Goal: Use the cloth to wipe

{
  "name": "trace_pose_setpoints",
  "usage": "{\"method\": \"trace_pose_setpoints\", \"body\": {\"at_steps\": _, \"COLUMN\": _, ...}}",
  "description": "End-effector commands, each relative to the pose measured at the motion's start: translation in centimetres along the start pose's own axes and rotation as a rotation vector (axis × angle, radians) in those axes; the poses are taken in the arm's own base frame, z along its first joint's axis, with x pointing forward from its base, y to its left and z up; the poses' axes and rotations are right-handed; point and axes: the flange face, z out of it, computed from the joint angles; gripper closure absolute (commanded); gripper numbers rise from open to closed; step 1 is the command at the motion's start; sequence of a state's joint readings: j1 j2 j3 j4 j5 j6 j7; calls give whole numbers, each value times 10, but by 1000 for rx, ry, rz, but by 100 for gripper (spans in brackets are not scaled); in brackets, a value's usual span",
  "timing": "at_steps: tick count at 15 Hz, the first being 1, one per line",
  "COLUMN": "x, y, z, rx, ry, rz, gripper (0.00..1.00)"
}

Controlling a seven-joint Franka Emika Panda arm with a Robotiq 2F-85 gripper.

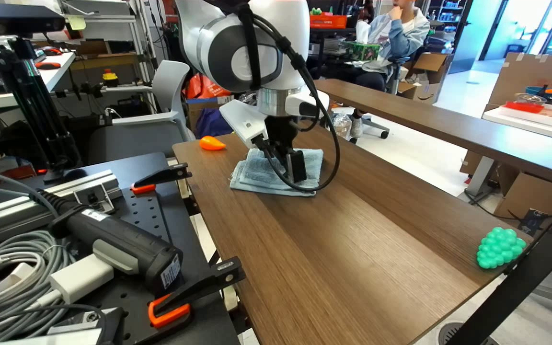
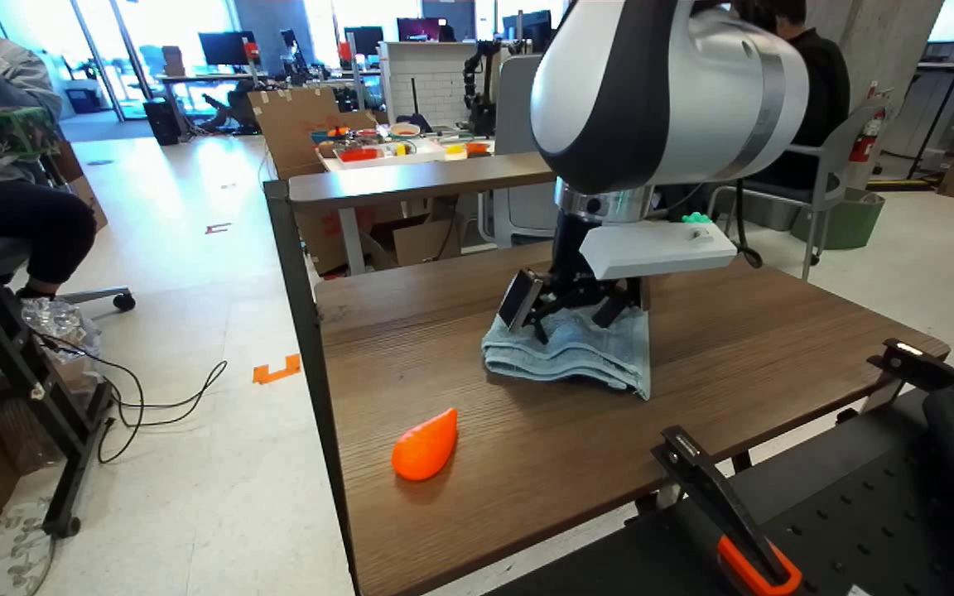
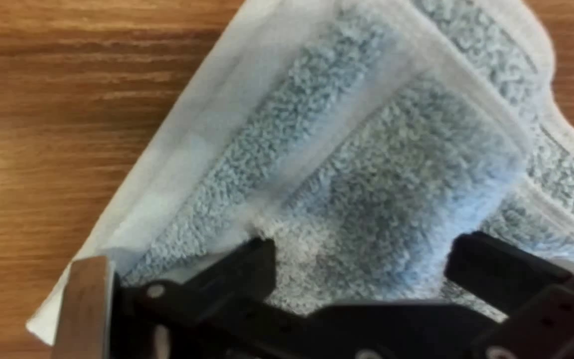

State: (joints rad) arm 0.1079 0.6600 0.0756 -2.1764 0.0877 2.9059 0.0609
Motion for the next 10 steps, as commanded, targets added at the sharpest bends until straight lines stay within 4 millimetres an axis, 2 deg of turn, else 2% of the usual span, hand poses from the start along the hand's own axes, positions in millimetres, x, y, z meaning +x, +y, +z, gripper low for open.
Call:
{"method": "trace_pose_setpoints", "body": {"at_steps": 1, "x": 15, "y": 28, "z": -4, "rx": 0, "ry": 26, "rz": 125, "gripper": 0}}
{"method": "trace_pose_setpoints", "body": {"at_steps": 6, "x": 32, "y": 79, "z": -20, "rx": 65, "ry": 59, "rz": 329, "gripper": 0}}
{"method": "trace_pose_setpoints", "body": {"at_steps": 8, "x": 38, "y": 95, "z": -25, "rx": 87, "ry": 72, "rz": 393, "gripper": 0}}
{"method": "trace_pose_setpoints", "body": {"at_steps": 10, "x": 35, "y": 106, "z": -28, "rx": 78, "ry": 76, "rz": 411, "gripper": 0}}
